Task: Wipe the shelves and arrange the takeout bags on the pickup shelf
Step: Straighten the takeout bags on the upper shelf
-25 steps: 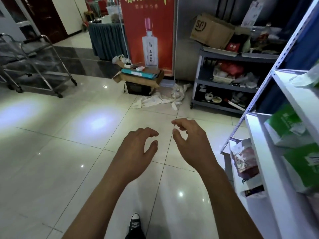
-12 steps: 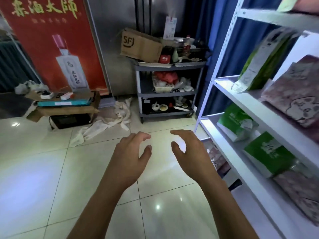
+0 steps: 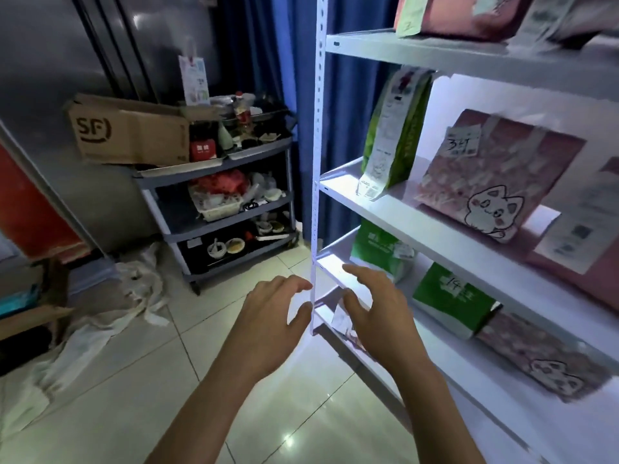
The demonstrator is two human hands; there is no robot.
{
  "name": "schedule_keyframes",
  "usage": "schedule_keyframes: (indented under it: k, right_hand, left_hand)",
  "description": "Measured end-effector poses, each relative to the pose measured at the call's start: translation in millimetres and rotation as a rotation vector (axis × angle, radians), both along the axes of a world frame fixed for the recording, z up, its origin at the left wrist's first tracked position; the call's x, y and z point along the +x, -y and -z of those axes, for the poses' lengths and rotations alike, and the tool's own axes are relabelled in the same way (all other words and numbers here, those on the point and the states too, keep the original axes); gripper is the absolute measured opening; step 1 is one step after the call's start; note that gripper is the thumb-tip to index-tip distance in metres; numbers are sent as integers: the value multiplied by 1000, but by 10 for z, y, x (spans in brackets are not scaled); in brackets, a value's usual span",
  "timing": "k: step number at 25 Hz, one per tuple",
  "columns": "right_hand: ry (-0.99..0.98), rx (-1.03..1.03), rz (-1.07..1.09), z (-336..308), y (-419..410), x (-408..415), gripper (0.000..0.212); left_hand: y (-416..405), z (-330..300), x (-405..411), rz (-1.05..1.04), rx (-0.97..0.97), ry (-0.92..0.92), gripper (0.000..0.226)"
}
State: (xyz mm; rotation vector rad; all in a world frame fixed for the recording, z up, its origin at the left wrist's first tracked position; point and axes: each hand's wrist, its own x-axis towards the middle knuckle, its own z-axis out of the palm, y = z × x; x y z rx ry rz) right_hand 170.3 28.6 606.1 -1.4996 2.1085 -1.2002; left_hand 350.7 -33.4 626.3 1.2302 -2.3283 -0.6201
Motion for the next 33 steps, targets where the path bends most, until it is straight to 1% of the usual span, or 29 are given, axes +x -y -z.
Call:
schedule_keyframes:
  k: [4,11,14,21,24,27,29,33]
  right_hand:
    - [-19,-7,87,-137,227,-295,37]
    - [-64,-44,314,-471,595,-731,36]
    - [-87,-11,370,-588,882,-749,37]
    - [-180,-40,527,-917,1521,-594,37]
    - [-174,-54,633,-970,1632,-533,37]
    - [-191,-41,680,-976,1641,-447,36]
    - [-203,-40,703,-1000,1634,-451,37]
    - [-225,-63,712,-1089,1692,-563,37]
  left_hand:
    - [521,-163,-422,122,-58,-24,25]
    - [1241,-432,-1052,376,-78,-68,24]
    - [1633,-566,-1160,455,-109,-99,25]
    - [2509,-911,-1207,631,-153,-151,28]
    - [2717,-943,-1257,730,-156,-171,27]
    - [2766,-884,-1297,812,-126,-157,26]
    - [2759,-867,-1312,844,-96,-145,26]
    - [2848,-900,-1359,846,-129,-202,26]
